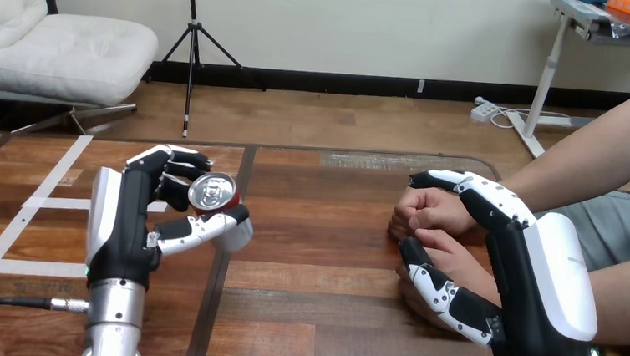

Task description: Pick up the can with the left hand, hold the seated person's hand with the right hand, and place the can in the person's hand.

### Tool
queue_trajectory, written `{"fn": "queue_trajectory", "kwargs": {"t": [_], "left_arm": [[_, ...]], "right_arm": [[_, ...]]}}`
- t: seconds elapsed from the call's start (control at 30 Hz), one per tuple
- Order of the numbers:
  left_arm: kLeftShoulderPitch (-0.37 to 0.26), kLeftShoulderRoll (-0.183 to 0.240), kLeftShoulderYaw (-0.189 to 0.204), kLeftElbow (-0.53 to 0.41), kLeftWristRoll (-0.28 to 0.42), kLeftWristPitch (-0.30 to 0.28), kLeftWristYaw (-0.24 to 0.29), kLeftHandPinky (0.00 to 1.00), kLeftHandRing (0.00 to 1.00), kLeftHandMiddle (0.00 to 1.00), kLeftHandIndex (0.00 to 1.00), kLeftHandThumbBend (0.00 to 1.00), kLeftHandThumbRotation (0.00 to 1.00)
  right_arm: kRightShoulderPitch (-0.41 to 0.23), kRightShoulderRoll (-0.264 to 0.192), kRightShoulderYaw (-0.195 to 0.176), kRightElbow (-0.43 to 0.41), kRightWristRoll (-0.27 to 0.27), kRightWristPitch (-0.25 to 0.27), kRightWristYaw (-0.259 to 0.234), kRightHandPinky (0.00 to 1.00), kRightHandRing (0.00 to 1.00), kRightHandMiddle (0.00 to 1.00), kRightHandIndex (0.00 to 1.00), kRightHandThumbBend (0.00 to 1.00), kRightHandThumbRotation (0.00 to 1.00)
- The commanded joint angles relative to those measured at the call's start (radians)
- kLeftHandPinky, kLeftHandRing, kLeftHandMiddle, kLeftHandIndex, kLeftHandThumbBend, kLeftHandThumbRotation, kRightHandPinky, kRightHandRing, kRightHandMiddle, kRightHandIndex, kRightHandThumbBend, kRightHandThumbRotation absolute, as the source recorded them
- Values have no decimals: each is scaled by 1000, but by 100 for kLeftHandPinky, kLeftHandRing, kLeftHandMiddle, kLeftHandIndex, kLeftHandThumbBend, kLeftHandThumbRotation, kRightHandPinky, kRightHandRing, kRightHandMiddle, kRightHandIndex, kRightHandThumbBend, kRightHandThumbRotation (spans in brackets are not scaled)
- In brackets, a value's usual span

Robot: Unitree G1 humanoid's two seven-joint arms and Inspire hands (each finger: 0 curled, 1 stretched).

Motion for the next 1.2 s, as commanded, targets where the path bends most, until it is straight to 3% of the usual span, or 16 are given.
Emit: {"fn": "queue_trajectory", "kwargs": {"t": [0.0,0.17,0.4,0.6,0.87,1.17], "left_arm": [[-29,-14,12,-161,-6,-24,-17,39,42,48,52,70,0],[-13,-19,14,-187,-5,-23,-31,38,41,48,52,70,0],[8,-28,17,-222,-3,-16,-53,38,41,48,52,69,0],[14,-33,18,-231,5,-16,-57,37,41,48,52,69,0],[18,-40,16,-235,8,-16,-59,37,41,48,52,70,0],[13,-39,14,-218,15,-34,-57,37,41,48,52,69,0]], "right_arm": [[-74,-19,-21,-11,2,-4,-4,83,81,77,72,43,0],[-68,-30,-26,-30,-10,20,19,83,82,78,74,45,0],[-61,-74,-45,-88,-35,101,138,86,87,84,79,50,0],[-63,-117,-60,-141,-76,181,236,88,90,87,83,60,0],[-76,-168,-75,-180,-105,262,333,85,89,88,84,74,0],[-98,-222,-88,-220,-158,363,457,82,87,88,83,82,0]]}}
